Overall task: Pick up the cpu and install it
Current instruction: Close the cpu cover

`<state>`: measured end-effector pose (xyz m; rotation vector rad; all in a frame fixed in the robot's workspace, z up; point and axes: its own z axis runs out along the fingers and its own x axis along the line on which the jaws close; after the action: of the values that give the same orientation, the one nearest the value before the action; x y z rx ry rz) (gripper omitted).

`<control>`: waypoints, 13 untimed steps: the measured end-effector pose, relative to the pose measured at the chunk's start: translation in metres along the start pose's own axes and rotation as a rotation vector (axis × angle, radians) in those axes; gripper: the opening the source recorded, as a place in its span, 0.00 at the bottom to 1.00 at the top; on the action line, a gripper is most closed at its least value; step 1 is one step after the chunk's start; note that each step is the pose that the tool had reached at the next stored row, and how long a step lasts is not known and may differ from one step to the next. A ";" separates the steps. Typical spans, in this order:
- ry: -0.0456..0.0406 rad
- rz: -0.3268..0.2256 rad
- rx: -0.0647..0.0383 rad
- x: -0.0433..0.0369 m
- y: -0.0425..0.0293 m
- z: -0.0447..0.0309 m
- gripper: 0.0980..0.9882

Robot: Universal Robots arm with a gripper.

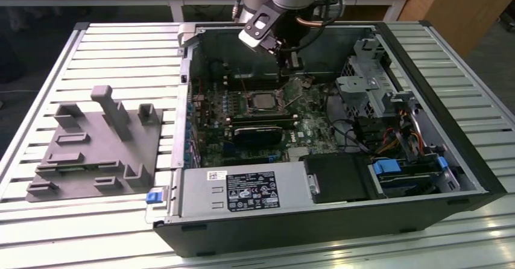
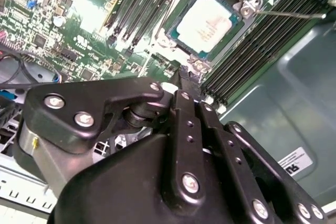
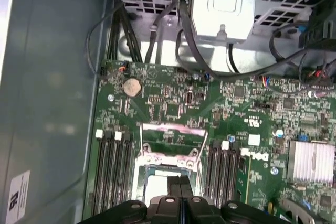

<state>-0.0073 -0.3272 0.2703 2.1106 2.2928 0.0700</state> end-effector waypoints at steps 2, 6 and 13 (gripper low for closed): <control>-0.0003 0.000 0.000 0.0002 0.0028 0.0003 0.01; -0.0002 0.000 0.000 0.0000 0.0089 0.0013 0.01; -0.0002 0.000 0.001 -0.0007 0.0193 0.0041 0.01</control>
<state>0.0122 -0.3262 0.2671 2.1111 2.2934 0.0681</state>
